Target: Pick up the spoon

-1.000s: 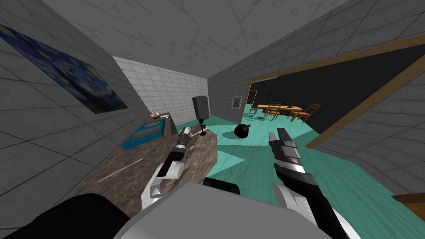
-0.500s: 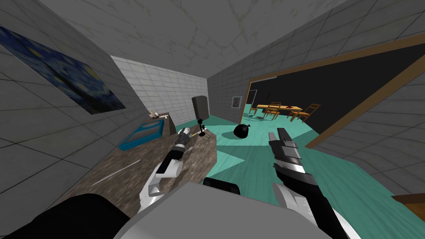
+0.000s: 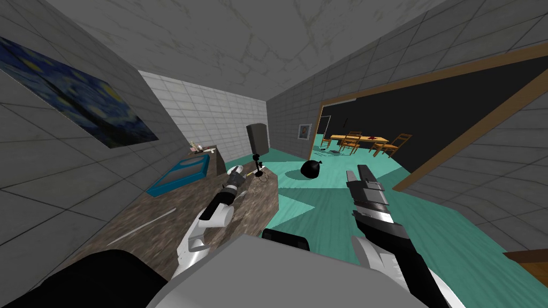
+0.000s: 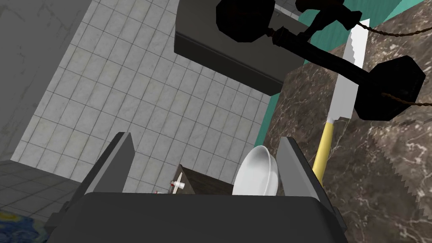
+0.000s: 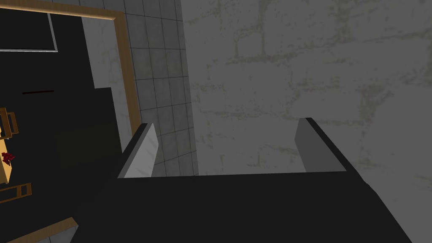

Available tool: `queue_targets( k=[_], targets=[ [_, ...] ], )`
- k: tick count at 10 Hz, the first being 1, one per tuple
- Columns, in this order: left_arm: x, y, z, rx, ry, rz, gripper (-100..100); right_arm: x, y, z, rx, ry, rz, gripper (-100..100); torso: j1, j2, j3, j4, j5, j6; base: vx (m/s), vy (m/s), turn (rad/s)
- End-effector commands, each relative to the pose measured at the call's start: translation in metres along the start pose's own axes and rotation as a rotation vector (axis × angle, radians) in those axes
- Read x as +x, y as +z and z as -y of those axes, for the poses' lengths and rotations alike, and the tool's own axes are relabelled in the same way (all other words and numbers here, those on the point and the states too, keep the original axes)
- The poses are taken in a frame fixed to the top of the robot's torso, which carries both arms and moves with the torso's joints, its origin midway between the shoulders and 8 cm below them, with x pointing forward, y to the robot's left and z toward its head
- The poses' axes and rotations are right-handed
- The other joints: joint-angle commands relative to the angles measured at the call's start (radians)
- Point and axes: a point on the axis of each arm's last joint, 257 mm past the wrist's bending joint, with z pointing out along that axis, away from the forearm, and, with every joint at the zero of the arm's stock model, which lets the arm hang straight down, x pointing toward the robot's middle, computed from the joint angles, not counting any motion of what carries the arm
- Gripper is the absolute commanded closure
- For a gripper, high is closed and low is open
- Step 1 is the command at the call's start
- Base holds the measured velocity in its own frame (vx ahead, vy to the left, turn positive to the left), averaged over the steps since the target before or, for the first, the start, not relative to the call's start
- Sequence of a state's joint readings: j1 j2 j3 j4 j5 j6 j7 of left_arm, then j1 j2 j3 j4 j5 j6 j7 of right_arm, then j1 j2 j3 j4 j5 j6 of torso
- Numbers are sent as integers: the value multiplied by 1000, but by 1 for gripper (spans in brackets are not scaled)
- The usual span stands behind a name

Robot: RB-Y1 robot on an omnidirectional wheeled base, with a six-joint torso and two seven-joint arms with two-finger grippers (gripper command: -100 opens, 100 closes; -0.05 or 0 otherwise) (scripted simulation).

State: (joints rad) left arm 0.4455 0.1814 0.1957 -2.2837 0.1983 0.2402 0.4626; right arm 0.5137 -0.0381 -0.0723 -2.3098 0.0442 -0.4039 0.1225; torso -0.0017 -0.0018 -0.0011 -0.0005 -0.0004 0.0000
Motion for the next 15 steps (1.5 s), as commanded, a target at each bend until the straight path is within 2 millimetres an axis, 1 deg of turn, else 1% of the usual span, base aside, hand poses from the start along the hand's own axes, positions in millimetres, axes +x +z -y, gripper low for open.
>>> queue_targets(
  k=[1,2,3,5,6,8,9,11,12,14,15],
  targets=[
    [-7,0,-7,-38,-23,22,-100,0,0,0,0,0,0,0,0,0,0,0,0,0,31,-19,-5],
    [-9,0,-11,-53,-23,29,-100,0,0,0,0,0,0,0,1,0,0,0,0,0,18,-4,4],
    [-15,0,-11,-73,-67,45,-100,0,0,0,0,0,0,0,1,0,0,0,0,0,42,-21,-28],
    [-19,-1,-20,-108,-67,63,-100,0,0,0,0,0,0,0,1,-1,0,0,0,0,28,-15,-2],
    [-25,0,-20,-124,-110,77,-100,0,0,0,0,0,0,0,1,0,0,0,0,0,28,-16,-29],
    [-30,-2,-31,-164,-110,98,-100,0,0,0,0,0,0,0,0,0,0,0,0,0,28,-19,-2],
    [-35,-2,-30,-181,-153,112,-100,0,0,0,0,0,0,0,1,0,0,0,0,0,34,-19,-28],
    [-40,-5,-41,-221,-153,134,-100,0,0,0,0,0,0,0,1,0,0,0,0,0,26,-13,-5],
    [-46,-6,-41,-238,-194,149,-100,0,0,0,0,0,0,0,1,1,0,0,0,0,31,-14,-33],
    [-50,-10,-52,-279,-194,172,-100,0,0,0,0,0,0,0,1,0,0,0,0,0,24,-11,-6],
    [-56,-11,-53,-299,-233,189,-100,0,0,0,0,0,0,0,1,1,0,0,0,0,31,-18,-38]
  ],
)
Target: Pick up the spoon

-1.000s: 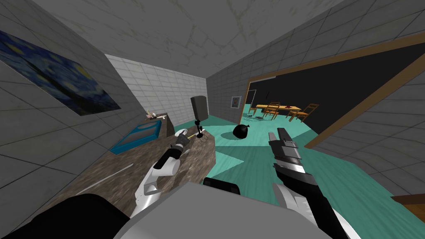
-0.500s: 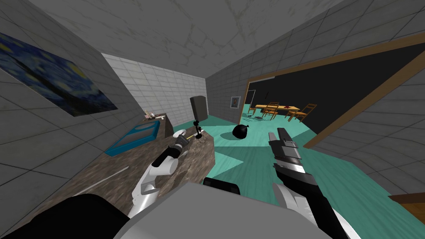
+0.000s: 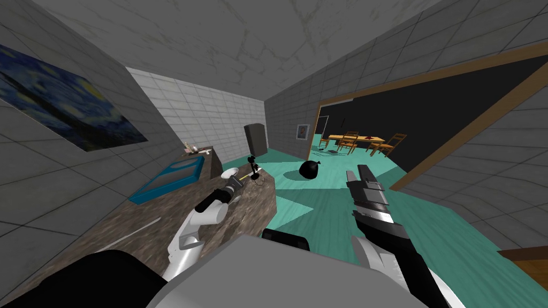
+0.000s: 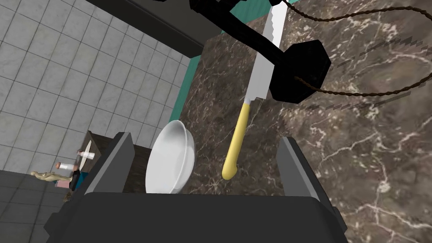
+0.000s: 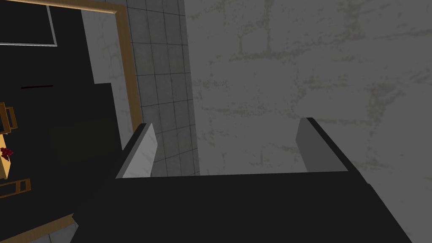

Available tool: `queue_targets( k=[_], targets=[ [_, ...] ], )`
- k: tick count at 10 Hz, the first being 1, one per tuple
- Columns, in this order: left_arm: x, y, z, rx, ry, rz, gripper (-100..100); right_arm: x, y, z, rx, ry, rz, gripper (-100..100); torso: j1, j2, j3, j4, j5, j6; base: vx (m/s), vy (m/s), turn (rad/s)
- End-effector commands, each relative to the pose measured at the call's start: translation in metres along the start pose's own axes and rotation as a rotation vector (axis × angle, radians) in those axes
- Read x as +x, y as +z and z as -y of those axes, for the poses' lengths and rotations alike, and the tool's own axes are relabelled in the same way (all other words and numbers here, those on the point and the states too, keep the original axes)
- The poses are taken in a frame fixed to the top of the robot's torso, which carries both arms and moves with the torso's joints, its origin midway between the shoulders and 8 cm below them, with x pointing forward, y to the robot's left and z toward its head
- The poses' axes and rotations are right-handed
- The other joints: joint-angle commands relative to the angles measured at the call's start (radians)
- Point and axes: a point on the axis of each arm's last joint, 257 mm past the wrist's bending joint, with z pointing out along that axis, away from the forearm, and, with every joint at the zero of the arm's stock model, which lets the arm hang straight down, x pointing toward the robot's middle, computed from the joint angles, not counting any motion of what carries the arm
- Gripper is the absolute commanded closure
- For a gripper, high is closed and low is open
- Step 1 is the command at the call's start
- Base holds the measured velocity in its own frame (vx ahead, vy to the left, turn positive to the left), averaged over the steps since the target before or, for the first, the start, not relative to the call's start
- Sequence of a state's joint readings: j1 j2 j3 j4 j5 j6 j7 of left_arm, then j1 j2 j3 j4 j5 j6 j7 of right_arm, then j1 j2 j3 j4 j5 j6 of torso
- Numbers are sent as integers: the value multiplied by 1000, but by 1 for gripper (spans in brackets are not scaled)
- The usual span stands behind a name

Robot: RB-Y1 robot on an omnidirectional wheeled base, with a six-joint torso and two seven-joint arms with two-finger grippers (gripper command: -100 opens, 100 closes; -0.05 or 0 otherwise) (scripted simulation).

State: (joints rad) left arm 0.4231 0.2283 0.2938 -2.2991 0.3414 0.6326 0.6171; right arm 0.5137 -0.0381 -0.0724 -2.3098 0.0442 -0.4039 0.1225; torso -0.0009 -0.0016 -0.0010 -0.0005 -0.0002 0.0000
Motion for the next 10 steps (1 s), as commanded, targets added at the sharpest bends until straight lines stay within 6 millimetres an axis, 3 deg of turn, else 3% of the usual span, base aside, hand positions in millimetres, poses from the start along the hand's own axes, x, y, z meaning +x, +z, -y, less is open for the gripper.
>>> queue_targets(
  k=[1,10],
  targets=[
    [-8,-1,-8,-38,-21,27,-100,0,0,0,0,0,0,0,0,0,0,0,0,0,31,-14,-15],
    [-46,-10,-39,-214,-128,157,-100,0,0,0,0,0,0,0,1,0,0,0,0,0,25,-8,-18]
  ],
)
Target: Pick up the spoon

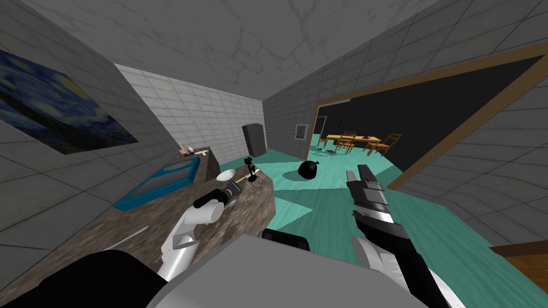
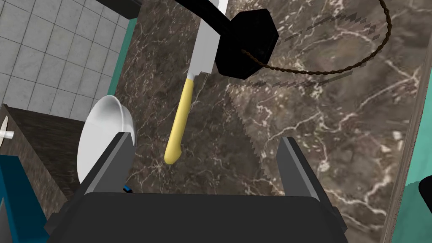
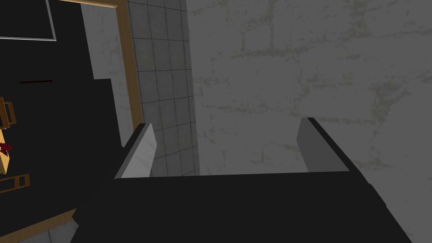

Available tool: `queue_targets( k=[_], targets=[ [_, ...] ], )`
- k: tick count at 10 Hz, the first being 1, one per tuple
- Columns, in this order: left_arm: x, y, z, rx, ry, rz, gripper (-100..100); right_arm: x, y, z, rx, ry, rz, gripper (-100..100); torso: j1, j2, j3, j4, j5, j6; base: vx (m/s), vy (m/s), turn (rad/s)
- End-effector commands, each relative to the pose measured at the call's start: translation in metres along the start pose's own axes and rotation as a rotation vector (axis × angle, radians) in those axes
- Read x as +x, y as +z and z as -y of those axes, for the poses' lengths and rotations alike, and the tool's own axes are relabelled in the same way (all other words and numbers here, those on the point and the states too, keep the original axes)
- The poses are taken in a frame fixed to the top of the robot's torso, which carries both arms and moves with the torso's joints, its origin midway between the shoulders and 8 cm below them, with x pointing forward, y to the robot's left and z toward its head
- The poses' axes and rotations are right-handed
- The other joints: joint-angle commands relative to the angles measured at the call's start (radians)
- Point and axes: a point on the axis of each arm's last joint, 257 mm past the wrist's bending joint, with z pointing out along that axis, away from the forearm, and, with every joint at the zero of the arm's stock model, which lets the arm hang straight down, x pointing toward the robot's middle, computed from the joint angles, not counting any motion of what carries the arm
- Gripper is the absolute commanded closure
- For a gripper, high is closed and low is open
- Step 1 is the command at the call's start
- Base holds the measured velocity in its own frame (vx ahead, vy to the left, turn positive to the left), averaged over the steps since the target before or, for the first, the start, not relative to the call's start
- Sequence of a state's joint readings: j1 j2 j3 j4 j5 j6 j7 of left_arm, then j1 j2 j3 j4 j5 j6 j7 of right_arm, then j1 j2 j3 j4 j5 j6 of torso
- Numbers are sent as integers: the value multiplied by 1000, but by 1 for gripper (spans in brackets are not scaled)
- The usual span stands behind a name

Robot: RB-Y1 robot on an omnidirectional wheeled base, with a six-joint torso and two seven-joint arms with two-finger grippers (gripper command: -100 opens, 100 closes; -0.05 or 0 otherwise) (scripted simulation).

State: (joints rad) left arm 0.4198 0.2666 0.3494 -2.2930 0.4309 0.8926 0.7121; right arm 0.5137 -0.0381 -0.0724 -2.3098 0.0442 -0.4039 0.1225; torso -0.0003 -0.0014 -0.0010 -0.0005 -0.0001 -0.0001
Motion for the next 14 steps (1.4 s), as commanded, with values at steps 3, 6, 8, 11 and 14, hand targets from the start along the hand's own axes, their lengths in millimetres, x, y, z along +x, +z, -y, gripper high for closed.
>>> queue_targets(
  k=[3,6,8,11,14],
  targets=[
    [-19,-3,-12,-73,-37,61,-100,0,0,0,0,0,0,0,0,0,0,0,0,0,22,-3,-22],
    [-34,-6,-21,-127,-65,108,-100,0,0,0,0,0,0,0,0,0,0,0,0,0,20,-2,-22],
    [-47,-11,-28,-172,-91,150,-100,0,0,0,0,0,0,0,1,0,0,0,0,0,30,2,-34],
    [-63,-17,-38,-230,-115,206,-100,0,0,0,0,0,0,0,1,1,0,0,0,0,16,0,-26],
    [-76,-24,-45,-276,-136,254,-100,0,0,0,0,0,0,0,1,0,0,0,0,0,20,5,-20]
  ],
)
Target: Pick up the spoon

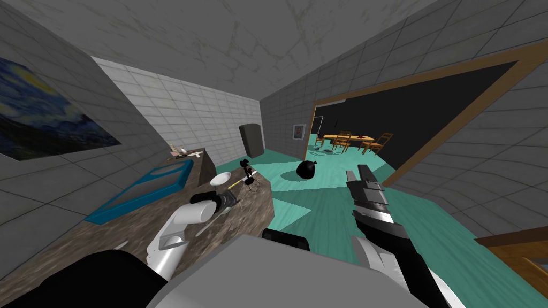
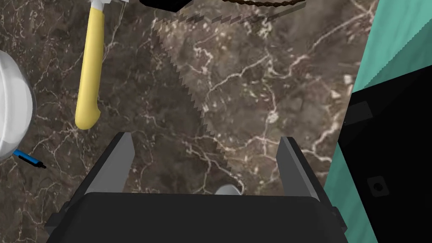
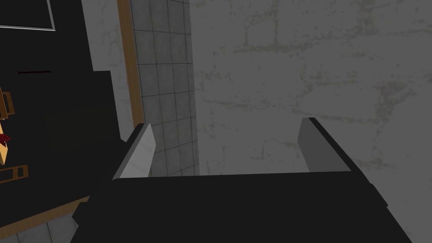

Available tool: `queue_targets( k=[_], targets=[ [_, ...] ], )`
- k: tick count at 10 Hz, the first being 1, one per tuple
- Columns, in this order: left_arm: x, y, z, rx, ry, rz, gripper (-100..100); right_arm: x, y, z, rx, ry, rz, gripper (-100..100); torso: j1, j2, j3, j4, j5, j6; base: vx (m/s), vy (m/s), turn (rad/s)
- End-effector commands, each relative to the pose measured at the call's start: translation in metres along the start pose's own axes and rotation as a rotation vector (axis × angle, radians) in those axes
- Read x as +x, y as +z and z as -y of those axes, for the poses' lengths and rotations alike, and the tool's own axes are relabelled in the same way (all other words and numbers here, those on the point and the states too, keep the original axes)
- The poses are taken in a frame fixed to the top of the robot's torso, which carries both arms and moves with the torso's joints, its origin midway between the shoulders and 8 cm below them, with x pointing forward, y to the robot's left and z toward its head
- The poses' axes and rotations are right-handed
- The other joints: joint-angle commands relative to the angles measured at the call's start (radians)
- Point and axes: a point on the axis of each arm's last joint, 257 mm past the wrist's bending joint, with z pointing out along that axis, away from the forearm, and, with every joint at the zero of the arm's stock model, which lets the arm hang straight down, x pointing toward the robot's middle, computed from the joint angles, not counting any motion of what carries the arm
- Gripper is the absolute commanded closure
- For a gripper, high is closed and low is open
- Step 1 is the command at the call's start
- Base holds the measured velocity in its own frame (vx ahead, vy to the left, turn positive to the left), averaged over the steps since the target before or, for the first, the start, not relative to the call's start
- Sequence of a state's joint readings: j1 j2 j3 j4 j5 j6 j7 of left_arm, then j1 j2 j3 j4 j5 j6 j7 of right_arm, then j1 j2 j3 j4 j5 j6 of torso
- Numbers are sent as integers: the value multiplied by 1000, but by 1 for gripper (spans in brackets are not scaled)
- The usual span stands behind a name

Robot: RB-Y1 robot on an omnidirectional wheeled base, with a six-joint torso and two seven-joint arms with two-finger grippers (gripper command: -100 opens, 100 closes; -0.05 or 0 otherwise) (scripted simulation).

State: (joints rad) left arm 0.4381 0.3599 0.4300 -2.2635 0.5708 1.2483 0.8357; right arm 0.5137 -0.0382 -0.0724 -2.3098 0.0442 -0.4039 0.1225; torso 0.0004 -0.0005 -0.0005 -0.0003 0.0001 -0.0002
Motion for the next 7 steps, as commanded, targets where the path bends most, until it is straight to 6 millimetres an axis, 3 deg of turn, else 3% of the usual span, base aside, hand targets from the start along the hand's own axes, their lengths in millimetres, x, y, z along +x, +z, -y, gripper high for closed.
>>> queue_targets(
  k=[1,7],
  targets=[
    [-13,-2,-3,-36,-21,40,-100,0,0,0,0,0,0,0,0,0,0,0,0,0,19,3,-52],
    [-56,-14,-16,-145,-68,180,-100,0,0,0,0,0,0,0,0,0,0,0,0,0,18,8,-34]
  ],
)
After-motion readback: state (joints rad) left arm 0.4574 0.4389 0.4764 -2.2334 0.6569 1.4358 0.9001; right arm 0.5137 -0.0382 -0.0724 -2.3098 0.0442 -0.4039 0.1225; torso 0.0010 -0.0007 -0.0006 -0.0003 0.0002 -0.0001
